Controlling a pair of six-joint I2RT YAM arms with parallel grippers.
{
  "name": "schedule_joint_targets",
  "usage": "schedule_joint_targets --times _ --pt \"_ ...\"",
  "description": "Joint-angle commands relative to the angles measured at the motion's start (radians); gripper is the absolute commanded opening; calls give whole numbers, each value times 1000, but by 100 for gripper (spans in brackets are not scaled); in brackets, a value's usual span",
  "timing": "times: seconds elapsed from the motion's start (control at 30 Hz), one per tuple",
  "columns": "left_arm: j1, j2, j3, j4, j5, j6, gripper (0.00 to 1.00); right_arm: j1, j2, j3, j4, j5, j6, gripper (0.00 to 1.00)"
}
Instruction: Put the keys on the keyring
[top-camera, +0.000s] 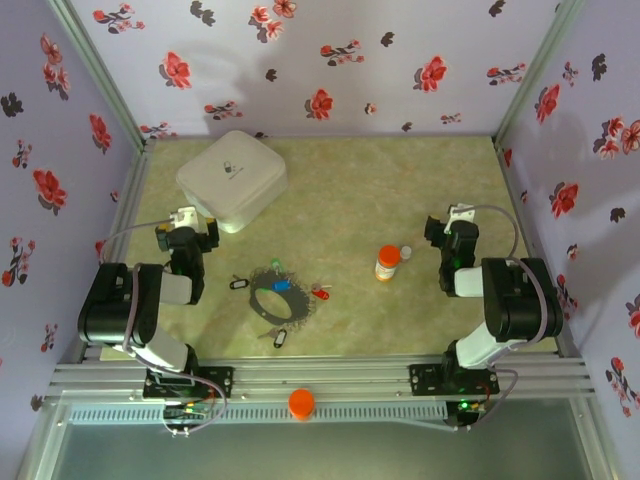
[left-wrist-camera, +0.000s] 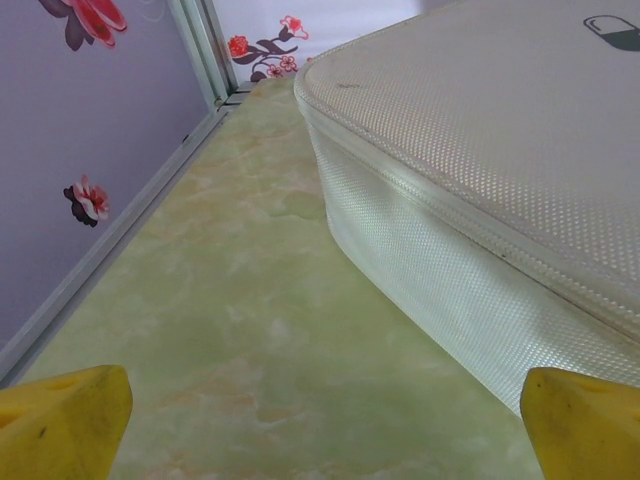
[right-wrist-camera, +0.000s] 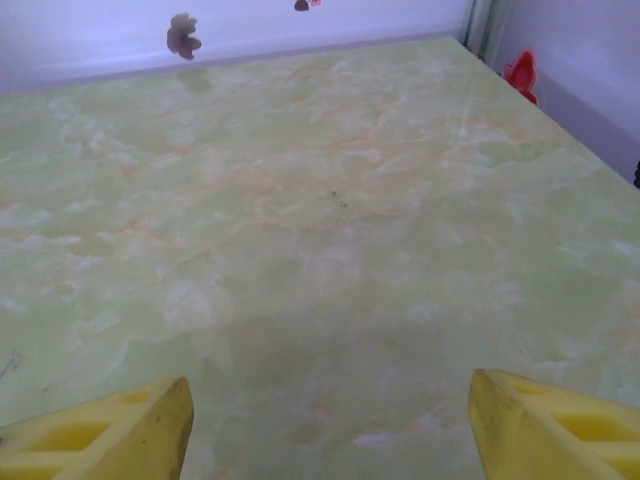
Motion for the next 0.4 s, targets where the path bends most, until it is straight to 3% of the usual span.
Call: schedule_joint_targets --times 0.0,0.27,0.33,0.37 --pt "10 -3 15 -3 -4 -13 100 -2 -8 15 -17 -16 25 76" --pt "54 -10 37 -62 80 -35 100 -1 -8 14 -17 -15 25 82" --pt "54 -10 35 -57 79 -35 100 -2 -8 14 -17 -15 25 99" --pt "53 -11 32 -54 80 -34 100 -2 -10 13 -16 -16 24 99"
